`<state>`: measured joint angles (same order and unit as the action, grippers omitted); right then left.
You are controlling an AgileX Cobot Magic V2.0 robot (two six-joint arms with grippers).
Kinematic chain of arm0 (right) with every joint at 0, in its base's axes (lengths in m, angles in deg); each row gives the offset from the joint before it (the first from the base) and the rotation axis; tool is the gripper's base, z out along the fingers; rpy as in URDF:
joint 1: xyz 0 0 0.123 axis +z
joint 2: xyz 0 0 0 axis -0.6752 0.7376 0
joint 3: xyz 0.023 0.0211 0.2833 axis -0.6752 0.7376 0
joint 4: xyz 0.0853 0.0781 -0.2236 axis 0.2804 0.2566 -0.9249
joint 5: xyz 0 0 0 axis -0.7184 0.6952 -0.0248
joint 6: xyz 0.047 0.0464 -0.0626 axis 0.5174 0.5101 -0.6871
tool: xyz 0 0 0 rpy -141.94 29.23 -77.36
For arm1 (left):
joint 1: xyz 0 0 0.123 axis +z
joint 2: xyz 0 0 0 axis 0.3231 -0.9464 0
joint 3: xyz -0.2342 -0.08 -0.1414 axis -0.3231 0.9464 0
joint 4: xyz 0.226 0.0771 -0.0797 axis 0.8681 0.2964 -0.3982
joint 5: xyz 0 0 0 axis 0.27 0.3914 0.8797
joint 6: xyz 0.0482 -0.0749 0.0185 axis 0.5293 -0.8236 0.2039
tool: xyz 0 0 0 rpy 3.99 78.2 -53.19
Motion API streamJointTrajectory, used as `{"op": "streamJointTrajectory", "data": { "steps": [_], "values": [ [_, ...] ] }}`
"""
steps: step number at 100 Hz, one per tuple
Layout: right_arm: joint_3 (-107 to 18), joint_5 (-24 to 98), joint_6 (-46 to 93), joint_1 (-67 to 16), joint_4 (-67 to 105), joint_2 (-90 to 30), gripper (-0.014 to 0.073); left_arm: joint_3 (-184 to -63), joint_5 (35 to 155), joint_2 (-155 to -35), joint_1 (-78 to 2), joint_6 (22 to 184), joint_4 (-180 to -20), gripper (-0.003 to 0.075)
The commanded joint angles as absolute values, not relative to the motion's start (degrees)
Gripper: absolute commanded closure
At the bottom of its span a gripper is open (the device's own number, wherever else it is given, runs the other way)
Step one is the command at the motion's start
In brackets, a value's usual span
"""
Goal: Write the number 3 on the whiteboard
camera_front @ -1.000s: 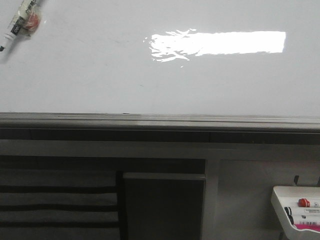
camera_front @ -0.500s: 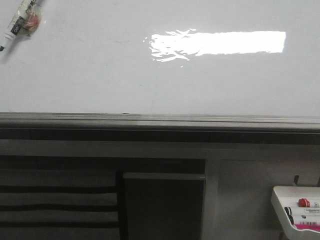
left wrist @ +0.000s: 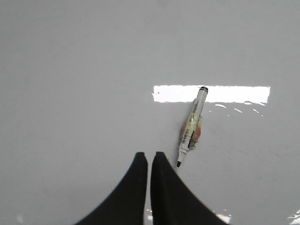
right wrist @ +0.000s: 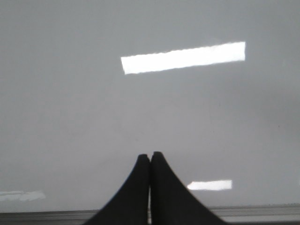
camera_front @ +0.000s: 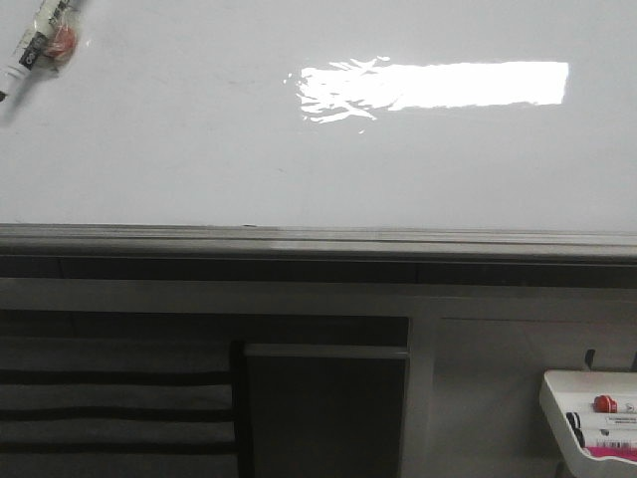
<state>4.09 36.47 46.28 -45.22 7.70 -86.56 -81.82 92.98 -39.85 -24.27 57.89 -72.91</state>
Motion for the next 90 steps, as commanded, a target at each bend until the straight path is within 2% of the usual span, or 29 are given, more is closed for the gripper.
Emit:
{"op": "streamJointTrajectory", "data": {
  "steps": [1,16,29,76,80,85,90],
  "values": [
    [-4.18,37.85,45.81,-45.09,7.81,-81.69,0.0673,-88.97,95.61,-44.85,-24.56,57.24,-71.64,0.0739],
    [-13.81,42.59,45.81,-45.09,7.58,-73.53,0.0673,-97.39,98.22,-52.34,-24.56,57.34,-69.79,0.0739],
    [-18.25,42.53,45.81,-45.09,7.70,-69.75,0.0673,-99.06,96.89,-55.55,-24.56,57.34,-69.90,0.0739],
    [-18.53,41.35,45.81,-45.09,7.70,-69.38,0.0671,-98.71,96.65,-56.17,-24.46,57.34,-69.34,0.0738],
    [-18.53,41.35,45.81,-45.09,7.70,-69.38,0.0649,-98.71,96.55,-56.17,-24.46,57.34,-69.24,0.0730],
    [-18.53,41.34,46.14,-45.09,7.70,-69.38,0.0573,-98.71,96.55,-56.17,-24.46,57.34,-69.24,0.0681],
    [-18.53,41.09,46.14,-45.09,7.70,-69.38,0.0454,-98.71,96.66,-56.17,-24.46,57.34,-69.24,0.0568]
  ]
}}
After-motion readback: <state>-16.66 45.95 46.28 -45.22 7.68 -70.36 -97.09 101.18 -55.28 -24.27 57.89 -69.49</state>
